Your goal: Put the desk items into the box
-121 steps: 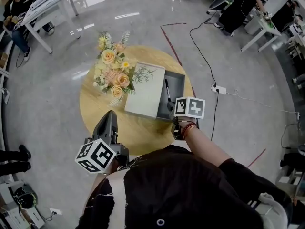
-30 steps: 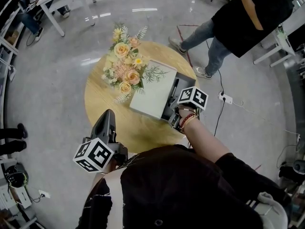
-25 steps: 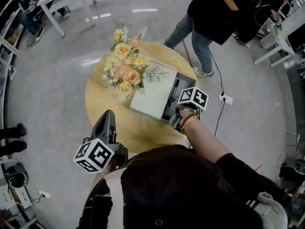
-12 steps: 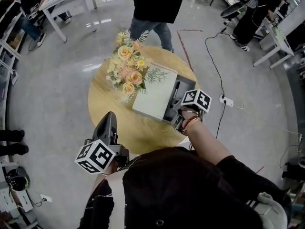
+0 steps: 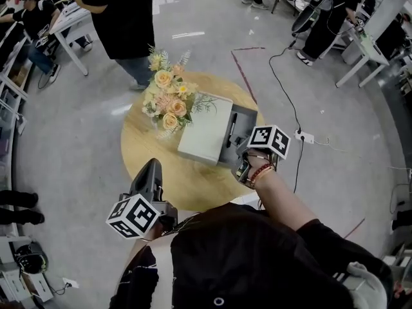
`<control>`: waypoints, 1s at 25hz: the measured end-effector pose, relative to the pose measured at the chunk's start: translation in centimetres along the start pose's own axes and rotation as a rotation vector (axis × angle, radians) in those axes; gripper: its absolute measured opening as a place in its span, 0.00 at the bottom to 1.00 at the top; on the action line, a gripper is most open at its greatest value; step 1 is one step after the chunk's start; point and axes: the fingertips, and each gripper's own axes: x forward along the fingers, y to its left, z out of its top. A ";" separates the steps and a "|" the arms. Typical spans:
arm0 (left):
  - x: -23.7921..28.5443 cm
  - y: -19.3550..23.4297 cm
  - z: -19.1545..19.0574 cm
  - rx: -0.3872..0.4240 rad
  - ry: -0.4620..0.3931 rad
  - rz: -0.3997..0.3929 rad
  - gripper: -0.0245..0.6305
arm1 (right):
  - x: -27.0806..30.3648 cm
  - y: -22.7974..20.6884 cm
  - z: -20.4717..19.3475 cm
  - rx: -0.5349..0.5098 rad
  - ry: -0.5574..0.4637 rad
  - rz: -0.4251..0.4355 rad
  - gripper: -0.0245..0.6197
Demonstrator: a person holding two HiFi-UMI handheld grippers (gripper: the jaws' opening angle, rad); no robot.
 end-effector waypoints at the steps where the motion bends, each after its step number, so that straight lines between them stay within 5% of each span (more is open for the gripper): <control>1: -0.1 -0.2 0.0 0.004 0.003 -0.007 0.05 | -0.5 0.6 -0.1 0.002 -0.010 0.021 0.15; 12: -2.9 -1.5 -1.4 0.029 0.033 -0.056 0.05 | -6.0 4.4 -2.6 -0.008 -0.097 0.226 0.05; 25: -2.7 -3.5 -4.0 0.050 0.090 -0.100 0.05 | -10.9 8.2 -2.4 -0.122 -0.292 0.436 0.05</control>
